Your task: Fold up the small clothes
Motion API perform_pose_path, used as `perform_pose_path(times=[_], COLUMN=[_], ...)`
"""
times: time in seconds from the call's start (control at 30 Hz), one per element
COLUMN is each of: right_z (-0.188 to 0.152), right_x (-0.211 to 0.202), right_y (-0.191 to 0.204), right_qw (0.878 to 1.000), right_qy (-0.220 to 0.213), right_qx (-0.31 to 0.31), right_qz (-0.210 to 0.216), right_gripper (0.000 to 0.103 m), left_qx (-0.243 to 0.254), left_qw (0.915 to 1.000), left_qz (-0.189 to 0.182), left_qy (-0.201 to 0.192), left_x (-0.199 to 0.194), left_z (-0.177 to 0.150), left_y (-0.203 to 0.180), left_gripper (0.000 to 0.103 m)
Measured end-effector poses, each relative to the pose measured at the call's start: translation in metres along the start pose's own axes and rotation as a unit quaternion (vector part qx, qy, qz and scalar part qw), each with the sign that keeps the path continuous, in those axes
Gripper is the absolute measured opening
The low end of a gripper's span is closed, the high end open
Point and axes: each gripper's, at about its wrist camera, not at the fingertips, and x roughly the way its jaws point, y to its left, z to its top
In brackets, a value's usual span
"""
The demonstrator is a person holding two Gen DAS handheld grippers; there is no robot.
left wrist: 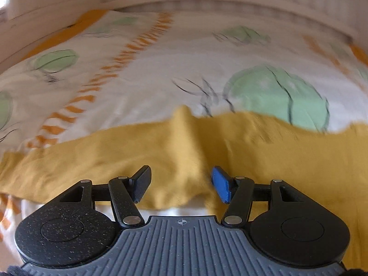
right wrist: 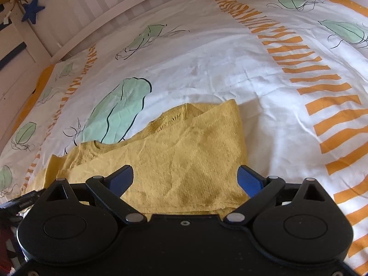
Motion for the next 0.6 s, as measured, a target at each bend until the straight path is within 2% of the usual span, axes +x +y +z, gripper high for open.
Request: perform_pose_path(times=[0.13,0.27,0.47,0.6], right_z=[-0.001,-0.002,-0.006,-0.011], right_x=[0.000,0.000,-0.001,0.002], right_y=[0.004,0.008,0.025,0.041], right_qw=[1.000,1.000,0.998,0.995], right_qy=[-0.001,-0.005,-0.018,-0.020], right_qx=[-0.004,-0.008,-0.018,-0.031], right_qz=[0.003,0.017,0.061,0.087], right_gripper=[0.098,0.098,0.100,0.101], left_qx=[-0.053,-0.141,-0.241,-0.318], left_qw=[0.9979,0.9891,0.9671,0.9428], left_qz=[0.016,0.027,0.078,0.098], left_qy=[-0.032,-0.032,-0.026,-0.016], left_x=[-0.011,-0.013,-0.015,-0.017], left_z=[0.012,0.016,0.005,-0.011], left_y=[0.031,0.078,0.154,0.206], left_gripper=[0.057,0.057,0.057,0.057])
